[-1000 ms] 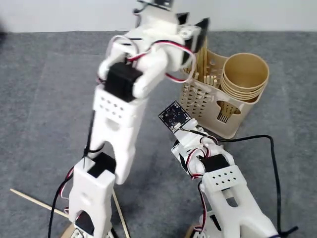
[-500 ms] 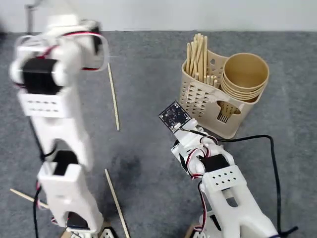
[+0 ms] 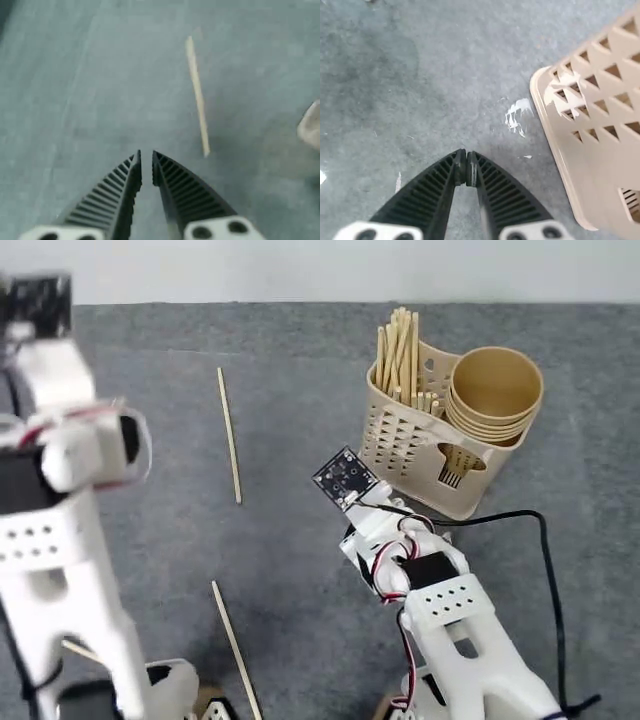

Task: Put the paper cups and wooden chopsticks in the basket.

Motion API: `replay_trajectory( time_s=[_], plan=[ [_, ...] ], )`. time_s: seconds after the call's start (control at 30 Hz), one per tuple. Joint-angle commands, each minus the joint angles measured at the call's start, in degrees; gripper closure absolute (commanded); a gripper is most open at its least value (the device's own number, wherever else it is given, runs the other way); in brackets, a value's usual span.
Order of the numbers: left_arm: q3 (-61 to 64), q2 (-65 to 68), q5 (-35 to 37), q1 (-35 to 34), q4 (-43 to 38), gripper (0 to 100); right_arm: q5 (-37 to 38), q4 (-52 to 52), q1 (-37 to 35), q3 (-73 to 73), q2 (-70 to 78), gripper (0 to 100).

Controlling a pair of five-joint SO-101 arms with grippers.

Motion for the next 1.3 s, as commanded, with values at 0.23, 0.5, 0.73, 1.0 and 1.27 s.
replay_trajectory(
  time_s=[0.23, 0.5, 0.73, 1.0, 1.27],
  plan=[
    [24.48, -7.3, -6.07, -22.86, 0.18, 96, 0.35, -1.01, -0.31, -0.26, -1.45, 98.3],
    [39.69, -7.38, -7.03, -42.9, -9.23, 97, 0.35, -1.01, -0.22, -0.26, -1.36, 98.3],
    [54.99, -7.03, -15.47, -50.11, -20.92, 96, 0.35, -1.01, -0.22, -0.26, -1.36, 98.3],
    [66.33, -6.95, -17.85, -51.43, -34.2, 89, 0.35, -1.1, -0.22, -0.26, -1.27, 98.3],
    [69.14, -6.95, -17.76, -52.04, -38.51, 83, 0.35, -1.1, -0.22, -0.26, -1.27, 98.3]
  ],
)
